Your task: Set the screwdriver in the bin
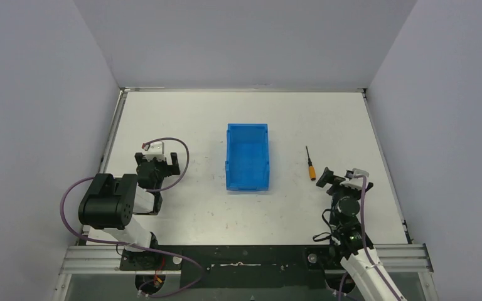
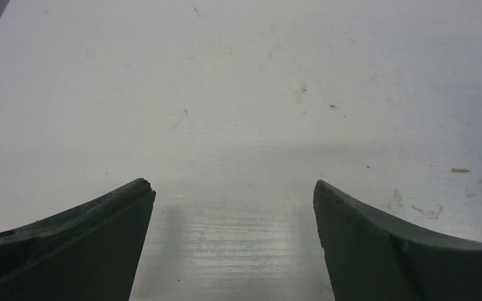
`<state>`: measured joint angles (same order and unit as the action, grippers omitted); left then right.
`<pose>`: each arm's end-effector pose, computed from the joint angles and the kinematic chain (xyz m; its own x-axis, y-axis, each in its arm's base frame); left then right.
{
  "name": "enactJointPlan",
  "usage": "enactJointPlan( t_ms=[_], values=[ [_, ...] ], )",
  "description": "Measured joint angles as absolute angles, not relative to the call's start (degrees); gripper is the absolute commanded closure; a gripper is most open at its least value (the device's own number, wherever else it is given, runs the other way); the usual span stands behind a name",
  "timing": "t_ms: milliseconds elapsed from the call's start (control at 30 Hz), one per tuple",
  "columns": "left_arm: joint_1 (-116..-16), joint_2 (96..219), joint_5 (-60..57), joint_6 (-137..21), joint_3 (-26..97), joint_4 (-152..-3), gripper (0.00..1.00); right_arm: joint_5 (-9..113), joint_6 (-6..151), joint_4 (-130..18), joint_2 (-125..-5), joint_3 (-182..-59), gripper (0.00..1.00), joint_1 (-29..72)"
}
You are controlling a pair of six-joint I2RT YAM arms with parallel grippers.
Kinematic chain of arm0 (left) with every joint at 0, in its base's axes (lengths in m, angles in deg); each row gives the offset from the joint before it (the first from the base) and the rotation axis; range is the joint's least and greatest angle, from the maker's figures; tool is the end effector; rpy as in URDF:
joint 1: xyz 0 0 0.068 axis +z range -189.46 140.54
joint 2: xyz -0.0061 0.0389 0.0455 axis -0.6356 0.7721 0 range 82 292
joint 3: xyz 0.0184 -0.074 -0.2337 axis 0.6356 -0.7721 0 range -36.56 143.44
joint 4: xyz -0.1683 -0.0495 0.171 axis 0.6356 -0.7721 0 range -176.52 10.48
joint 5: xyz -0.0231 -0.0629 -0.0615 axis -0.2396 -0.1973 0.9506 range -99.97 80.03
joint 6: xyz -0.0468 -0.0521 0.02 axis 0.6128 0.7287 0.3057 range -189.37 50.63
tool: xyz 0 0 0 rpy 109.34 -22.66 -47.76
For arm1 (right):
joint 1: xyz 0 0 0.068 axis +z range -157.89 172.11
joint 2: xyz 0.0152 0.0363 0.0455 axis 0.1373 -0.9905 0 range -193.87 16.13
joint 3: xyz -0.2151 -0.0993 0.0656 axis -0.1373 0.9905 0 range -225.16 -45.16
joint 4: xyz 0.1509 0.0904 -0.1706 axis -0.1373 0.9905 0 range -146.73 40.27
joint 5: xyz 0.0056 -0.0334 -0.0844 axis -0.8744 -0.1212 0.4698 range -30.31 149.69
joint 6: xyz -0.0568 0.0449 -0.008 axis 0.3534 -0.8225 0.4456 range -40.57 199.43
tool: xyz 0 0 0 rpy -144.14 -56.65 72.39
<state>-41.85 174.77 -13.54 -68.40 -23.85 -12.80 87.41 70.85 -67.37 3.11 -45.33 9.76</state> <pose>0.2605 -0.0071 0.1046 -0.2302 -0.0073 -0.9731 -0.0229 0.9997 -0.0021 0.1541 0.0195 0.1698 -0.0103 0.1352 -0.9908 0.1783 0.9752 0.1313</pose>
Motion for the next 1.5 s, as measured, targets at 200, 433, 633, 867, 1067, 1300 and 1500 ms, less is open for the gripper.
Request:
enactJointPlan(
  t_ms=[200, 433, 633, 867, 1067, 1300, 1500],
  values=[
    [-41.85, 174.77, -13.54, -68.4, -23.85, -12.8, 0.03, 87.39, 70.26, -67.3, -0.91, -46.55, 0.0, 9.76],
    [-41.85, 174.77, -13.54, -68.4, -23.85, -12.8, 0.03, 85.53, 68.81, -63.04, -16.62, -64.52, 0.0, 9.76],
    [-41.85, 174.77, -13.54, -68.42, -23.85, -12.8, 0.03, 78.58, 67.46, -49.95, -38.42, -93.04, 0.0, 5.85],
    [-41.85, 174.77, -13.54, -68.4, -23.85, -12.8, 0.03, 64.92, 67.0, -35.74, -58.83, -106.46, 0.05, -2.77],
    [-41.85, 174.77, -13.54, -68.42, -23.85, -12.8, 0.03, 58.63, 68.27, -28.02, -70.5, -106.17, 0.15, -2.94],
    [-41.85, 174.77, -13.54, -68.42, -23.85, -12.8, 0.03, 56.83, 68.55, -27.54, -78.37, -102.24, 0.39, -2.83],
    [-41.85, 174.77, -13.54, -68.42, -23.85, -12.8, 0.03, 56.68, 68.92, -29.86, -81.93, -102.37, 0.9, -1.91]
  ],
)
